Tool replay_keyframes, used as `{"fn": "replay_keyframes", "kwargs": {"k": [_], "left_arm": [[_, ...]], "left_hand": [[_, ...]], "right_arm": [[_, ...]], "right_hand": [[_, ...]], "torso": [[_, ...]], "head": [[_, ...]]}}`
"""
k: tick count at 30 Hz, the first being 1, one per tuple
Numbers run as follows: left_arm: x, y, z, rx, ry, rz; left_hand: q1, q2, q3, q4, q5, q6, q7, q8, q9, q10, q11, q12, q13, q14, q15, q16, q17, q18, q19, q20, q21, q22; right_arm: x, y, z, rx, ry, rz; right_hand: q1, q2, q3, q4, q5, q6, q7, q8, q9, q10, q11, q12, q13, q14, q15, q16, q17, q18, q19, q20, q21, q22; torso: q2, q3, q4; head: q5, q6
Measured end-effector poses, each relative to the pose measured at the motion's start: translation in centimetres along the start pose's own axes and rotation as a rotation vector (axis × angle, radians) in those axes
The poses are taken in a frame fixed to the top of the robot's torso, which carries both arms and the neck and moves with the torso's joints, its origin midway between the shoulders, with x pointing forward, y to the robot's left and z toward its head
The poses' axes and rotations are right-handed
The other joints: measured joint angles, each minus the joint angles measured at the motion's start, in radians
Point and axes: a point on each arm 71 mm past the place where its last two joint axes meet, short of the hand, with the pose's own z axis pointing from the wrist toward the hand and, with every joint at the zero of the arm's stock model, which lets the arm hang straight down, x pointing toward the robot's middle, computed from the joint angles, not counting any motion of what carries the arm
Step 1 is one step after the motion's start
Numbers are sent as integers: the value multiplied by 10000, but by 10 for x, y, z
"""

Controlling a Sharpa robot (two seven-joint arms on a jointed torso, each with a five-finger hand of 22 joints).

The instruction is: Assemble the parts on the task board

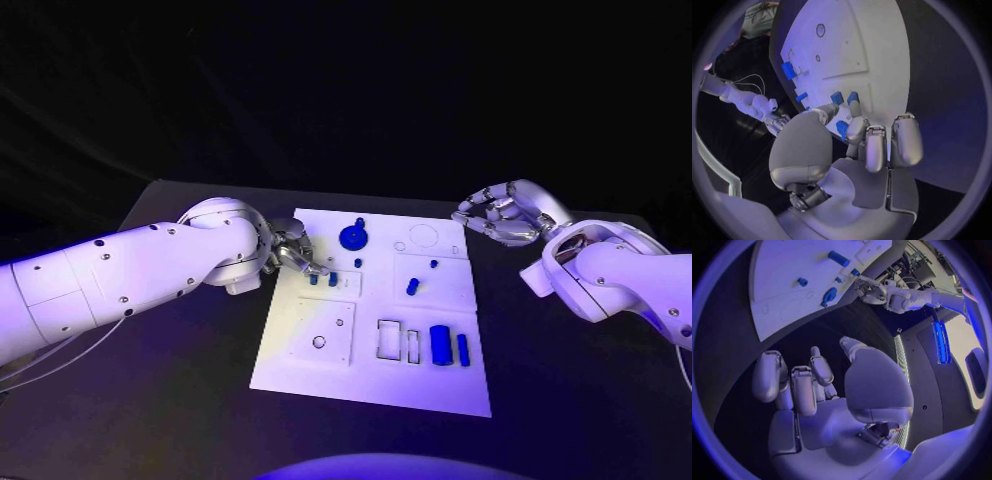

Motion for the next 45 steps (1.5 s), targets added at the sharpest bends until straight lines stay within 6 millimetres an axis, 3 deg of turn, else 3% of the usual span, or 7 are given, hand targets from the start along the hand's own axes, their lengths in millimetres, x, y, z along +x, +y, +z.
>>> {"fn": "replay_keyframes", "kwargs": {"k": [13,17,22,26,28,35,45], "left_arm": [[-8,-2,-4,179,-381,-308],[-11,-5,-5,557,-727,-741],[-13,-14,-5,1540,-1199,-1412],[-9,-26,-2,2513,-1612,-1699],[-6,-32,0,3004,-1899,-1721],[-2,-44,4,4191,-2963,-991],[2,-58,10,4855,-3697,1005]], "left_hand": [[-39,39,-238,-18,60,-152,108,-59,46,-333,36,-394,-562,0,0,-88,0,0,-130,-18,-194,-456],[316,88,-407,-15,92,-727,319,-271,43,-1293,193,-1392,-1971,-16,60,-351,0,-1,-579,75,-738,-1315],[1412,46,-451,-46,135,-1690,925,-916,-427,-3461,761,-3501,-4366,-497,597,-1862,-1320,747,-2502,415,-3195,-4881],[2625,-109,61,-302,135,-2156,1297,-1528,-1023,-4482,1170,-4643,-5190,-2028,944,-3490,-3742,781,-3461,742,-4563,-6300],[3185,-264,366,-500,135,-2299,1455,-1907,-1440,-4855,1341,-5363,-5780,-2791,1112,-4242,-4829,781,-3623,903,-4949,-6548],[3795,-596,526,-945,135,-2286,1502,-2500,-2285,-5349,1516,-6551,-6945,-3453,1266,-4880,-5964,890,-3628,1022,-5307,-6801],[3896,-606,356,-1273,135,-1962,1499,-2786,-3066,-5290,1459,-7230,-7971,-2736,1235,-4018,-5670,888,-3265,1058,-5001,-6645]], "right_arm": [[0,0,0,8,-1,-4],[0,0,0,9,-3,-3],[0,0,0,9,-10,-4],[0,0,0,1,-22,-4],[0,0,0,-6,-29,-3],[0,0,0,-21,-53,-3],[0,1,0,-51,-96,3]], "right_hand": [[0,0,0,0,0,0,0,0,0,0,0,0,0,0,0,0,0,0,0,0,0,0],[0,0,-28,28,0,-34,35,0,0,0,0,0,1,0,0,0,0,0,0,0,-43,-14],[0,0,-28,28,7,-34,35,43,0,0,0,0,-1,0,0,0,0,0,0,0,-43,-14],[1,-1,-56,55,98,-35,35,42,-7,0,0,0,-27,0,0,-38,-1,0,0,0,-77,-27],[1,0,-56,55,99,-35,35,42,-9,0,0,0,-28,0,0,-38,0,0,0,0,-77,-27],[1,0,-84,27,193,-35,35,42,-9,-36,36,0,-41,0,0,-38,-1,-1,-37,-37,-129,-61],[55,53,-127,39,294,-34,35,79,-9,-72,0,0,-90,0,0,-77,-1,-1,-37,-37,-186,-88]], "torso": [[-7,4,0],[-7,8,0],[-7,8,-1],[-2,9,-3],[0,7,-3],[12,0,-12],[7,1,-6]], "head": [[12,21],[1,39],[-22,58],[-51,86],[-70,94],[-104,128],[-118,124]]}}
